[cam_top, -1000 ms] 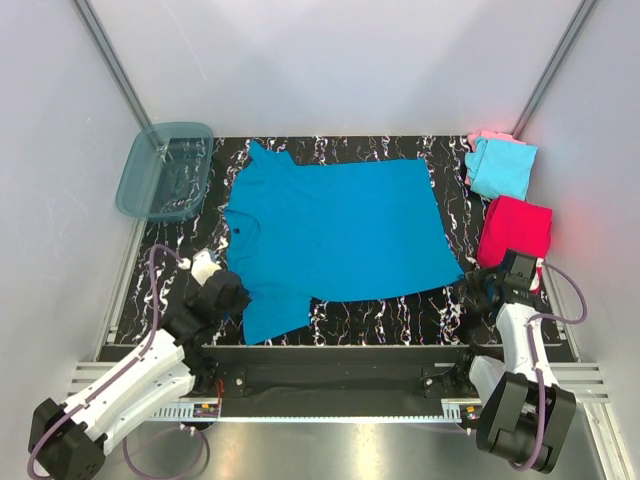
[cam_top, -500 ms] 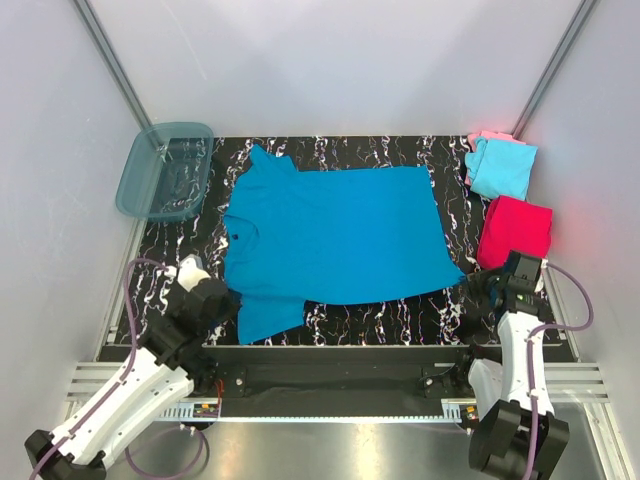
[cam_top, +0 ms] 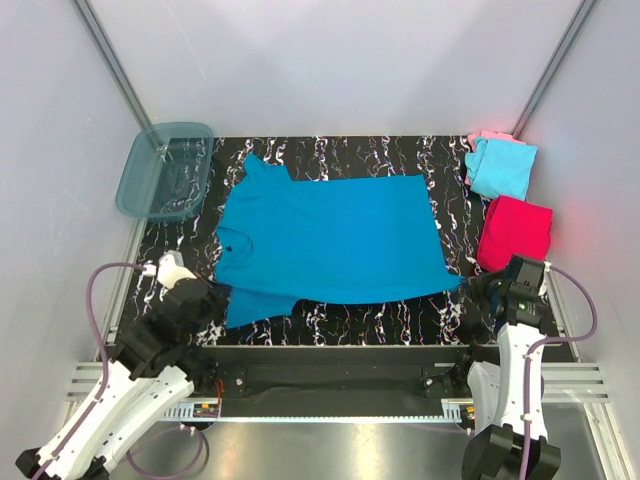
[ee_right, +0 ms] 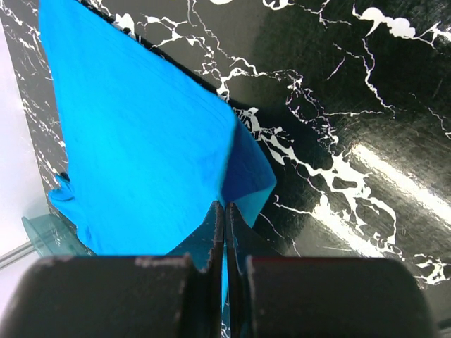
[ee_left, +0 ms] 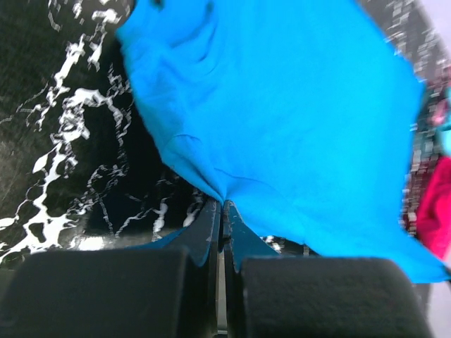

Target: Fold and stack the t-shirts

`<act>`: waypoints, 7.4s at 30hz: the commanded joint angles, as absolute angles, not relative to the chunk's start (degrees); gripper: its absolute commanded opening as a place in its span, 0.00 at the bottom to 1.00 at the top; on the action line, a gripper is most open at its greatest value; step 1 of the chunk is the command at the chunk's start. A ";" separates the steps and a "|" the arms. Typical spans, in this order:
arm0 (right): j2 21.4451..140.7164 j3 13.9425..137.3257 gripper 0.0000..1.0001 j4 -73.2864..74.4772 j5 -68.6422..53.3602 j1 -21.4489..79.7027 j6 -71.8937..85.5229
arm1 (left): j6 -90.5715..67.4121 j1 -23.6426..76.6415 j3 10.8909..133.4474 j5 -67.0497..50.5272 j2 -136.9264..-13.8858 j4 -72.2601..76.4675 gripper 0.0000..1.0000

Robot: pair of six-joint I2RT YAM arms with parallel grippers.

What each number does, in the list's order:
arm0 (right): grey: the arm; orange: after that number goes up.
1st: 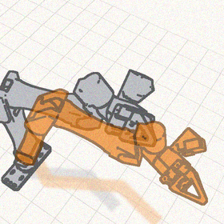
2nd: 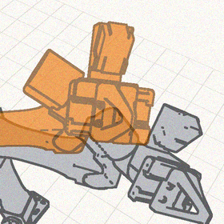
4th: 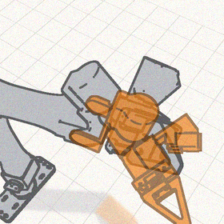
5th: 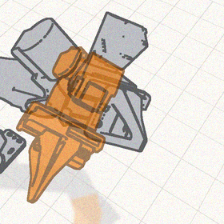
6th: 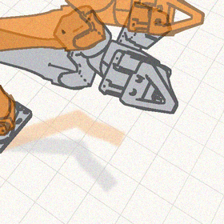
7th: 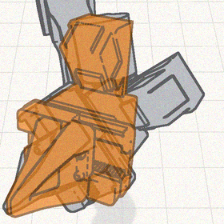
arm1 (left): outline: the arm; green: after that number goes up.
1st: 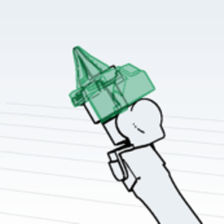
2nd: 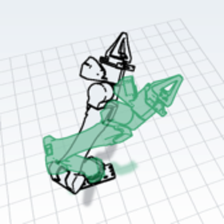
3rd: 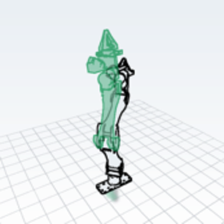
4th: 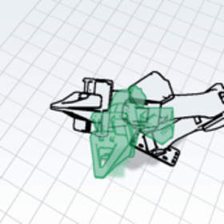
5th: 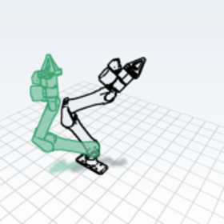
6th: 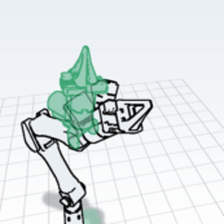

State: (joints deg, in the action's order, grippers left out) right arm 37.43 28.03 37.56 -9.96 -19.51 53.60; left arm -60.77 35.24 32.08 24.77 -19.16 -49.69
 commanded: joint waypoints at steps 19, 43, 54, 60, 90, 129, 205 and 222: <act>41.22 28.91 0.00 31.82 -8.44 -19.69 53.87 | -61.26 35.42 33.65 28.56 -24.51 -46.15 0.00; 58.43 36.38 0.00 17.77 -15.02 -19.60 52.12 | -56.07 35.51 44.12 35.42 -34.45 -43.07 0.00; 63.10 37.44 0.00 15.47 -15.56 -17.58 51.24 | -56.42 35.51 42.98 35.95 -34.19 -42.89 0.00; 64.33 37.53 0.00 14.41 -12.22 -11.00 52.55 | -57.39 35.42 42.10 36.21 -35.59 -41.22 0.00; 69.52 40.43 0.00 11.69 -7.12 -8.00 53.52 | -59.85 32.61 37.44 39.55 -37.70 -39.11 0.00; 79.27 42.45 0.00 7.82 -7.21 -4.40 51.59 | -53.44 25.75 39.99 37.35 -51.33 -26.81 0.00; 54.32 30.50 0.31 10.55 -8.88 4.48 42.28 | -69.17 45.35 17.66 37.52 -49.74 -22.94 0.72; 56.86 29.71 0.31 9.23 -9.40 4.39 41.84 | -64.51 31.82 7.64 26.99 -39.45 -12.31 0.77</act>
State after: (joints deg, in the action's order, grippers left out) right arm 56.36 29.63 11.70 -8.67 4.36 42.24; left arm -65.93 32.16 6.94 28.95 -36.34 -10.59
